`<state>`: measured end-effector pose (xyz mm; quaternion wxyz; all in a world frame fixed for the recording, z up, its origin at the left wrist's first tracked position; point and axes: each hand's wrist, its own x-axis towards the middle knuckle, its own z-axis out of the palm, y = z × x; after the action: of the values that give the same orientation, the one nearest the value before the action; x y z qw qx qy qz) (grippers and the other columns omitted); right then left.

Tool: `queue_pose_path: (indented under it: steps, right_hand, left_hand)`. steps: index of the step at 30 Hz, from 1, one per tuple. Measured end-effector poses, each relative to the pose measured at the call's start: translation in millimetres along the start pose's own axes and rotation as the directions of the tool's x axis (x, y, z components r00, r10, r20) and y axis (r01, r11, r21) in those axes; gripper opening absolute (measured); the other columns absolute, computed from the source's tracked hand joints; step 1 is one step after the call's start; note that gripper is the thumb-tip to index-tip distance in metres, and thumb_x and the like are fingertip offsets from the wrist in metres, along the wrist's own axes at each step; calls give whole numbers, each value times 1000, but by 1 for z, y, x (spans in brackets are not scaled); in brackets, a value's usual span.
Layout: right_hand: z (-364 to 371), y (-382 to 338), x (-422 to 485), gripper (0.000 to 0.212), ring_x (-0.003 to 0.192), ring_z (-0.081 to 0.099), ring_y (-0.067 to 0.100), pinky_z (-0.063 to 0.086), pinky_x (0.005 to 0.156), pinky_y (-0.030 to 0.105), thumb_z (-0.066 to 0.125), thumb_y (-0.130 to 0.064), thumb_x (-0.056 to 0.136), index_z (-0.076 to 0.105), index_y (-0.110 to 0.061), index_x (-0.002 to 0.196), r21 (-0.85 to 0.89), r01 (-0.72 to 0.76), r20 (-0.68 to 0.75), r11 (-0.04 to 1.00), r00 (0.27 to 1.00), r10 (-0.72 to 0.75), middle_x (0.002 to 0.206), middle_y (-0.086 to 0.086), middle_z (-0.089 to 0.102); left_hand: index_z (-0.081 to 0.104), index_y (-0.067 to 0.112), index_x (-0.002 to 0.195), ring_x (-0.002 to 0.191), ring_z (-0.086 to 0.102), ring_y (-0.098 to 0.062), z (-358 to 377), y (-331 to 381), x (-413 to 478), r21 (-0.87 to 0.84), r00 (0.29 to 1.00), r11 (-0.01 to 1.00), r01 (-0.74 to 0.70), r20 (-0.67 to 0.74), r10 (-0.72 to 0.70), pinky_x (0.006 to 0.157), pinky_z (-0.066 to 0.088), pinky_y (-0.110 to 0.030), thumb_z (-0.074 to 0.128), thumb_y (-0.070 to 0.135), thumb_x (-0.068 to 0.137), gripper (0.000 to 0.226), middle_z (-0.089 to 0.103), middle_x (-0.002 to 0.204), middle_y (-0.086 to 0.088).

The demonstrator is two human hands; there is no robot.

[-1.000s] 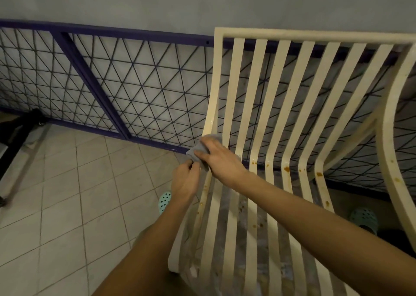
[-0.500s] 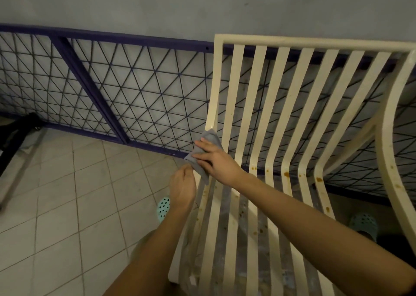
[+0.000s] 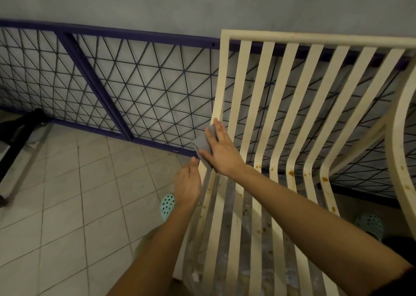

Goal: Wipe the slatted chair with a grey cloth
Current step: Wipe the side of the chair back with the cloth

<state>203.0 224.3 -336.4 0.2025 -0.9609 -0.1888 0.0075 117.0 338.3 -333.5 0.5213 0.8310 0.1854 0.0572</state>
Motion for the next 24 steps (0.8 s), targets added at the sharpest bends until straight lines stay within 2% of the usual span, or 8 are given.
queue_pose_path:
  steps: [3, 8, 9, 11, 14, 17, 20, 24]
  right_hand:
    - [7, -15, -2, 68, 149, -16, 31, 20, 121, 46, 38, -40, 104, 6, -11, 157, 93, -36, 0, 995, 999, 36, 160, 11, -26]
    - [34, -27, -27, 60, 151, -1, 29, 29, 118, 40, 38, -33, 105, 14, -13, 156, 343, -23, -102, 939, 993, 61, 162, 6, -21]
    - [41, -28, -30, 60, 151, 3, 26, 27, 119, 38, 43, -31, 104, 16, -15, 156, 482, -60, -120, 874, 984, 133, 163, 5, -18]
    - [49, -34, -34, 66, 148, 17, 21, 27, 120, 36, 56, -22, 99, 22, -18, 155, 816, -137, -92, 561, 928, 360, 164, 5, 4]
    - [49, -45, -23, 59, 125, 55, 27, 49, 102, 46, 64, -11, 92, 40, -12, 145, 971, -169, 52, 166, 836, 547, 140, 13, 52]
    - [37, -43, -5, 37, 111, 63, 32, 55, 91, 41, 60, -17, 96, 54, -1, 130, 946, -312, 204, 87, 781, 590, 121, 18, 65]
    - [26, -35, 8, 40, 110, 64, 32, 53, 89, 37, 51, -29, 101, 55, 1, 127, 919, -394, 312, 31, 773, 552, 120, 18, 66]
    - [29, -41, 10, 46, 107, 65, 30, 53, 95, 42, 48, -40, 101, 55, -4, 129, 906, -413, 292, 92, 769, 569, 120, 16, 67]
  left_hand:
    - [66, 13, 122, 113, 57, -19, 0, 2, 1, -41, 1000, 999, 14, -12, -15, 94, 41, -30, 29, 34, 106, 46, 66, 120, -6]
    - [65, 16, 106, 88, 55, -8, -1, 6, -1, -98, 999, 995, 30, -21, -33, 78, 37, -24, 28, 33, 107, 40, 61, 99, 1]
    - [65, 16, 106, 87, 55, -8, 0, 5, 0, -119, 999, 992, 37, -21, -40, 74, 37, -22, 29, 33, 106, 39, 62, 98, 1]
    - [66, 14, 111, 93, 58, -11, 1, 4, 1, -157, 999, 987, 44, -24, -48, 71, 38, -18, 30, 33, 106, 41, 63, 101, 1]
    - [64, 10, 117, 95, 58, -12, 2, 4, 0, -146, 998, 989, 38, -39, -44, 68, 39, -13, 30, 33, 106, 43, 62, 104, -1]
    - [64, 12, 115, 91, 57, -10, -1, 4, -1, -64, 998, 998, 25, -48, -28, 62, 35, -6, 28, 34, 106, 43, 61, 100, 4]
    - [64, 14, 103, 78, 54, -3, -3, 5, -3, -26, 999, 999, 24, -36, -25, 61, 37, -8, 28, 35, 106, 42, 59, 88, 7]
    - [64, 11, 110, 88, 55, -10, -4, 7, -3, -70, 999, 997, 20, -36, -22, 70, 38, -18, 28, 35, 106, 44, 60, 96, 3]
